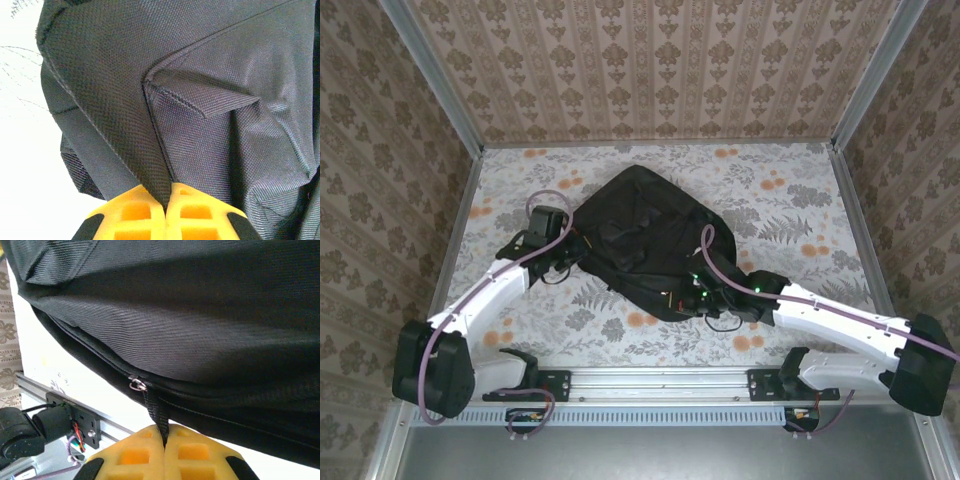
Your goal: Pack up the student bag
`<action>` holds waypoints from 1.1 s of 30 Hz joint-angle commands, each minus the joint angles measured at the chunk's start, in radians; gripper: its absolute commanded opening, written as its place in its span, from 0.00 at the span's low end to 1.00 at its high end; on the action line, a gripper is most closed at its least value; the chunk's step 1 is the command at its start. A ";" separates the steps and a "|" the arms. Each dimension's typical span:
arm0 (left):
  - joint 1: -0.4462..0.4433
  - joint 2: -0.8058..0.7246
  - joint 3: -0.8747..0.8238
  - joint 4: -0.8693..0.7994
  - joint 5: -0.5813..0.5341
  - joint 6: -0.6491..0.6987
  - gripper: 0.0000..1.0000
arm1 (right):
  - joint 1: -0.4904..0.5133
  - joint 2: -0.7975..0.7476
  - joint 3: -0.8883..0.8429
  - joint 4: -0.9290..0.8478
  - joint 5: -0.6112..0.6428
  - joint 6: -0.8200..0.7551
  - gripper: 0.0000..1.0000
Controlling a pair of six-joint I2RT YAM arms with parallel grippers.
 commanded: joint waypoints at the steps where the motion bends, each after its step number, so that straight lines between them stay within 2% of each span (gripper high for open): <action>1: 0.013 0.026 0.080 -0.038 -0.105 0.058 0.00 | -0.010 -0.016 0.017 -0.065 -0.067 -0.090 0.00; 4: 0.005 0.074 0.172 -0.087 -0.126 0.111 0.00 | -0.004 0.029 0.073 -0.044 -0.135 -0.132 0.00; 10: 0.009 0.265 0.447 -0.199 -0.112 0.240 0.00 | 0.018 0.205 0.255 -0.006 -0.180 -0.157 0.00; 11: 0.019 0.298 0.491 -0.219 -0.103 0.252 0.04 | 0.019 0.242 0.289 0.003 -0.182 -0.151 0.00; 15: 0.110 0.343 0.547 -0.242 0.032 0.220 0.45 | 0.015 0.388 0.398 0.065 -0.191 -0.103 0.00; 17: 0.143 0.289 0.496 -0.230 0.064 0.194 0.56 | 0.016 0.447 0.446 0.084 -0.212 -0.083 0.00; 19: 0.156 0.220 0.430 -0.217 0.104 0.178 0.62 | 0.014 0.485 0.478 0.095 -0.227 -0.073 0.00; 24: 0.136 0.068 0.245 -0.198 0.214 0.032 0.62 | 0.005 0.498 0.456 0.155 -0.240 -0.047 0.00; 29: 0.044 -0.039 0.100 -0.144 0.201 -0.124 0.59 | -0.006 0.490 0.406 0.200 -0.249 -0.020 0.00; 33: -0.011 -0.051 0.033 -0.077 0.189 -0.195 0.55 | -0.007 0.488 0.377 0.231 -0.256 -0.006 0.00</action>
